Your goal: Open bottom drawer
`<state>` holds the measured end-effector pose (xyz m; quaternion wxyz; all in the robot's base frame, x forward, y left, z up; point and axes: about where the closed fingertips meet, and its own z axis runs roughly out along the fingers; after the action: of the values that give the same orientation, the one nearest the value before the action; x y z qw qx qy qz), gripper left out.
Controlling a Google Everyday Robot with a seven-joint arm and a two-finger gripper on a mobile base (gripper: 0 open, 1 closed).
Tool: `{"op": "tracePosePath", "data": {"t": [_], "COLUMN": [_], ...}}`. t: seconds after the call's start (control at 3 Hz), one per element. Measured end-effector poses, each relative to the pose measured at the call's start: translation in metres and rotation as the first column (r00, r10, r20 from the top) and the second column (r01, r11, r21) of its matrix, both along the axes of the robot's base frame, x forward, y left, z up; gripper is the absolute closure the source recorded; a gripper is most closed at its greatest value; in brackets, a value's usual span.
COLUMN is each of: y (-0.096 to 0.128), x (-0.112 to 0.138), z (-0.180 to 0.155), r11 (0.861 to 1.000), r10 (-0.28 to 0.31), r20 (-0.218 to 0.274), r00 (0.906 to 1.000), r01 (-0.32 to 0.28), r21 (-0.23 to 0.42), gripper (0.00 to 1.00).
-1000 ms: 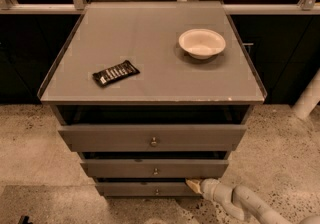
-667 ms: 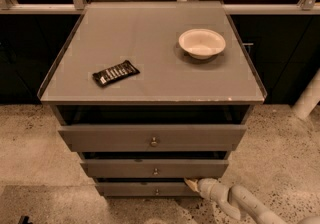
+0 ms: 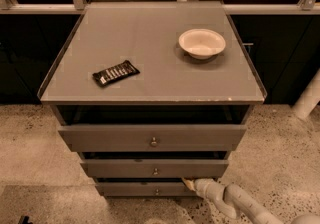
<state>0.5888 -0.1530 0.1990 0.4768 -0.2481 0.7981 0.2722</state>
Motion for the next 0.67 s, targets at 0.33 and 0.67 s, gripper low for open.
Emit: {"op": "tracePosePath", "data": {"t": [0.33,0.67], "y": [0.0044,0.0049], "x": [-0.0013,-0.008], "z": [-0.0053,-0.0061], "r11": [0.999,0.997], "r10": [0.028,0.059], "r20": [-0.035,-0.104], "r00": [0.999,0.9928], "r01": [-0.029,-0.063], "r21": [-0.018,-0.04], "gripper": [1.0,1.0]}}
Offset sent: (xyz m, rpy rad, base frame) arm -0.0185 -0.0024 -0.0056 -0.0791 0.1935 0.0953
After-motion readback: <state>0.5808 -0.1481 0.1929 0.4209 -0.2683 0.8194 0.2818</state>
